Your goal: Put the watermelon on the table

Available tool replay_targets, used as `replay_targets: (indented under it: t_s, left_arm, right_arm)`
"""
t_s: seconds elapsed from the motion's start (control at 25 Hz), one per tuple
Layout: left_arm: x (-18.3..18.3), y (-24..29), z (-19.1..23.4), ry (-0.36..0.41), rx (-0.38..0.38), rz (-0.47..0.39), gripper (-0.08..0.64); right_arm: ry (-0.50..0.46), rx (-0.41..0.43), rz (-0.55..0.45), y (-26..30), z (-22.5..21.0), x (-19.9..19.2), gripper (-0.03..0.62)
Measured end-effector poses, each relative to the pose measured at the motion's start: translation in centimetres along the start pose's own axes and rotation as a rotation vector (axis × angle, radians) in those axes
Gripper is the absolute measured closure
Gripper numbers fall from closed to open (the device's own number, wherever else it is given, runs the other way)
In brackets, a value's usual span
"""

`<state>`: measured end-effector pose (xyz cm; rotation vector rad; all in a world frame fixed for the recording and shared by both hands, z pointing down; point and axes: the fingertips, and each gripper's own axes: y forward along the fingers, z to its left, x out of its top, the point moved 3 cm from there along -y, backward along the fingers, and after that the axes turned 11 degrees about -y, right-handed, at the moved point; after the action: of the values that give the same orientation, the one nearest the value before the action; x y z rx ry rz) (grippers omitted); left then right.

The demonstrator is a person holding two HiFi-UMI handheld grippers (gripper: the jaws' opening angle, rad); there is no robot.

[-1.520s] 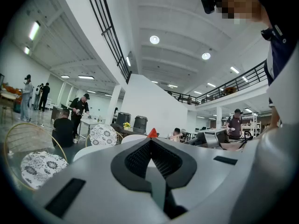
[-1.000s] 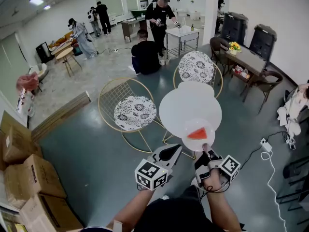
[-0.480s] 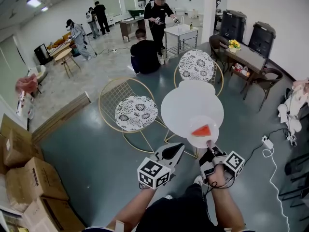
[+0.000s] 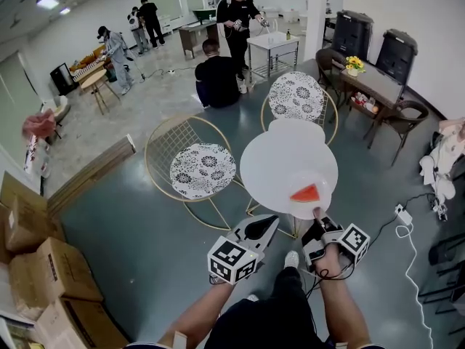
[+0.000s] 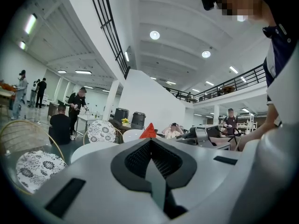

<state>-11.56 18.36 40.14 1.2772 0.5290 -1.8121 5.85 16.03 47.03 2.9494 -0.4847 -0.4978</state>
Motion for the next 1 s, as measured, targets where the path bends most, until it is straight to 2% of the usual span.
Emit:
replay_targets:
  t_s: [0.6, 1.0]
  left_arm:
    - [0.6, 10.1, 5.2, -0.041, 0.059, 0.034, 0.557]
    - [1.2, 17.4, 9.3, -0.059, 0.146, 0.066, 0.557]
  right_arm:
    - [0.031, -0.032, 0.075, 8.7, -4.3, 6.5, 0.581]
    - [0.018, -0.045, 0.145, 15.7, -7.1, 12.6, 0.581]
